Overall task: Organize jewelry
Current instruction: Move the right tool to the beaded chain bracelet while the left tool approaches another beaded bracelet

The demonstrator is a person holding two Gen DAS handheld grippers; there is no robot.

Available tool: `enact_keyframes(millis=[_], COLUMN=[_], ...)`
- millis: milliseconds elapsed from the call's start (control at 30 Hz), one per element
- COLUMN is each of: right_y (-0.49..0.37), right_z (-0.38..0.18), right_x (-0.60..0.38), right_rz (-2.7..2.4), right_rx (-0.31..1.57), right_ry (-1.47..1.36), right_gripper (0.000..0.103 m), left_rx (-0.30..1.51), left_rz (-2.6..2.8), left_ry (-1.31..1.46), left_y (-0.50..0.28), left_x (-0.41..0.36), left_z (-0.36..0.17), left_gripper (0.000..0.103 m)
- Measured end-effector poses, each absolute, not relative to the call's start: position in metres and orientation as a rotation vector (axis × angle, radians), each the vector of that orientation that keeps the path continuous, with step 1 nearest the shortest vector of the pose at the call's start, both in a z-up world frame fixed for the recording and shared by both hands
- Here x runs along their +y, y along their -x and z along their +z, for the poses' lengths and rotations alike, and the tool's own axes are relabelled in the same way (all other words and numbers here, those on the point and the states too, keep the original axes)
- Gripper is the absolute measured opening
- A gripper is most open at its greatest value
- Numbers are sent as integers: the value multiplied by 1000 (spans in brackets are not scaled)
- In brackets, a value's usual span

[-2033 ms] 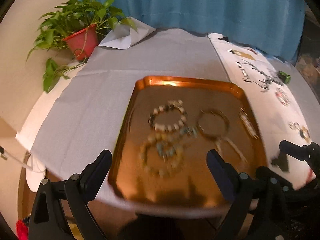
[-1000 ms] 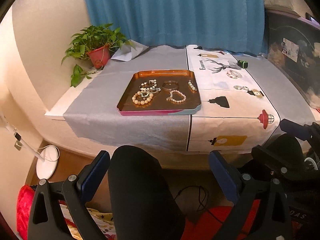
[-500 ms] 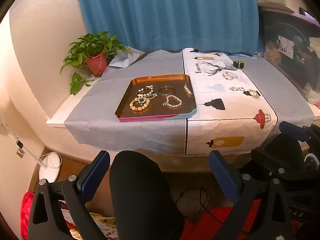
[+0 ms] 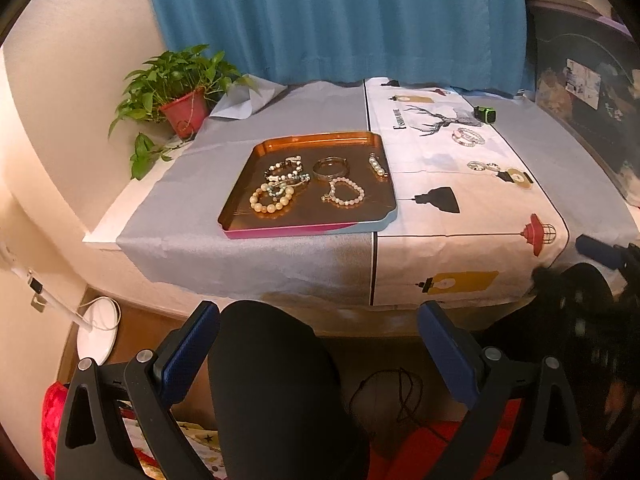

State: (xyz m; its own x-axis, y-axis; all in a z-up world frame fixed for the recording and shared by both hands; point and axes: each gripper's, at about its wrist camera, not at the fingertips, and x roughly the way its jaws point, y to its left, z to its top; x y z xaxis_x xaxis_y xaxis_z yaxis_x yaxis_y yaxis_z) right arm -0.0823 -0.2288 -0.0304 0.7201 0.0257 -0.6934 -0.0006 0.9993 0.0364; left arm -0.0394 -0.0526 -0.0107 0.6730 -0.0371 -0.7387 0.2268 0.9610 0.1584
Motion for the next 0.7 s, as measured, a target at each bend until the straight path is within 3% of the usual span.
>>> enact_keyframes(millis=[367,700], right_y=[-41,-157], right_z=[-67,-115], right_x=[-351,-392], right_rz=[-137,-68], right_rx=[864,949], right_ry=[-87,-13], right_gripper=[81,83], left_rx=[867,858], left_rz=[-136,-159], left_ry=[-258,-279], left_y=[-11,-69], left_x=[-76,-116], left_z=[-20,-17], left_gripper=[98,98])
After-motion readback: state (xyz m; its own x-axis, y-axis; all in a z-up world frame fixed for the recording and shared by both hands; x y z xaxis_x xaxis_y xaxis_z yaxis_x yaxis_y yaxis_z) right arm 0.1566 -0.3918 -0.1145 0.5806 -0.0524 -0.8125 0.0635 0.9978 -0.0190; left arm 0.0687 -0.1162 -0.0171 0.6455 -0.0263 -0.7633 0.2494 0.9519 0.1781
